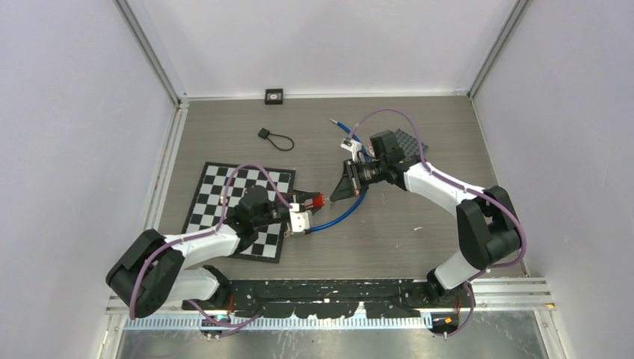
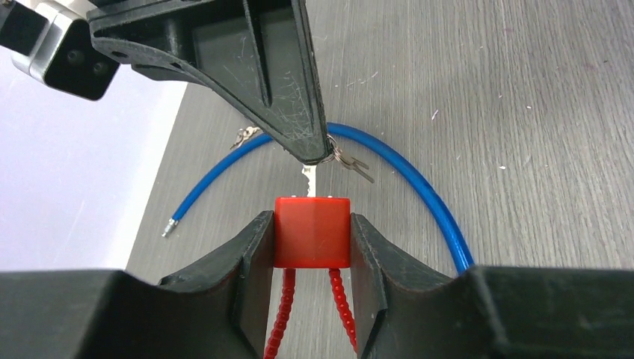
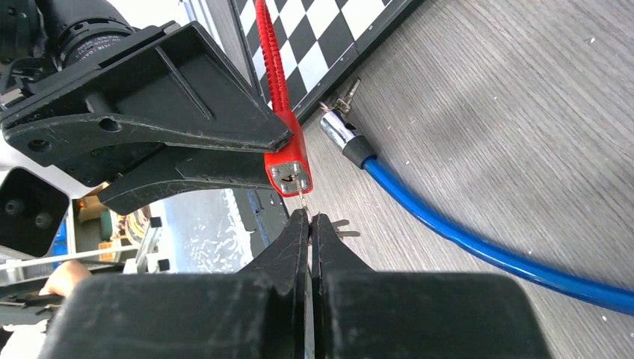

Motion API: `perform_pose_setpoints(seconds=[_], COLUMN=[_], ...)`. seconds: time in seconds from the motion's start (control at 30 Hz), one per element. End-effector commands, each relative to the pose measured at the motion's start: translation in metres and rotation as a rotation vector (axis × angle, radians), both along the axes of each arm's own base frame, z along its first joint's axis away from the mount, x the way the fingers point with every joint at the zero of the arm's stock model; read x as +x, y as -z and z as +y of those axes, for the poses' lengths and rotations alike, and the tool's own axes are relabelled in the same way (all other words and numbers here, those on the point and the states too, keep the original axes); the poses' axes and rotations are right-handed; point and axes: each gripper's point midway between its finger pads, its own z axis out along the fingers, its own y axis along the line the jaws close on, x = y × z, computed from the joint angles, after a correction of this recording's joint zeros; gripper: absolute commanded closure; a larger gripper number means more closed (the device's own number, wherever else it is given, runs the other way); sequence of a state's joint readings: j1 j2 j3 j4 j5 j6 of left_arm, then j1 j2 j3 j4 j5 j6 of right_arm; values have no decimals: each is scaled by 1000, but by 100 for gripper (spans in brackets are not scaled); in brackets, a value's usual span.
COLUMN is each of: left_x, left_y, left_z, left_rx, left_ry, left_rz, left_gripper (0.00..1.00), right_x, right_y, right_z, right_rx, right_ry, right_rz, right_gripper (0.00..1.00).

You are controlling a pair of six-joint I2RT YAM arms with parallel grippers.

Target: Unlock with the key

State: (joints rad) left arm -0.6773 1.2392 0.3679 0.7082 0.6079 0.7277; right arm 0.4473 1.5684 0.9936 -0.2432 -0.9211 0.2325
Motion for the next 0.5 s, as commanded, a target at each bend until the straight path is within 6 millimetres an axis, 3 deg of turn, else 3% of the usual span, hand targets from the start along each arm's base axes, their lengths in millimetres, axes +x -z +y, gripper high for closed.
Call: perform_pose_setpoints(seconds=[0.0, 0.17, 0.47], left_x=[-15, -25, -37], left_y=[-49, -51, -59], left_z=[-12, -13, -14], left_rx=[-119, -143, -193], left_ry=[129, 182, 247], left_rz=[-198, -188, -163], left_gripper=[100, 100, 100], right_x=[18, 9, -12], right_y=[-6, -15, -36], right_z=[1, -1, -24], right_rx=[14, 25, -60], right_ry=[41, -13, -33], right_rz=[-17, -34, -149], right_gripper=[100, 100, 100])
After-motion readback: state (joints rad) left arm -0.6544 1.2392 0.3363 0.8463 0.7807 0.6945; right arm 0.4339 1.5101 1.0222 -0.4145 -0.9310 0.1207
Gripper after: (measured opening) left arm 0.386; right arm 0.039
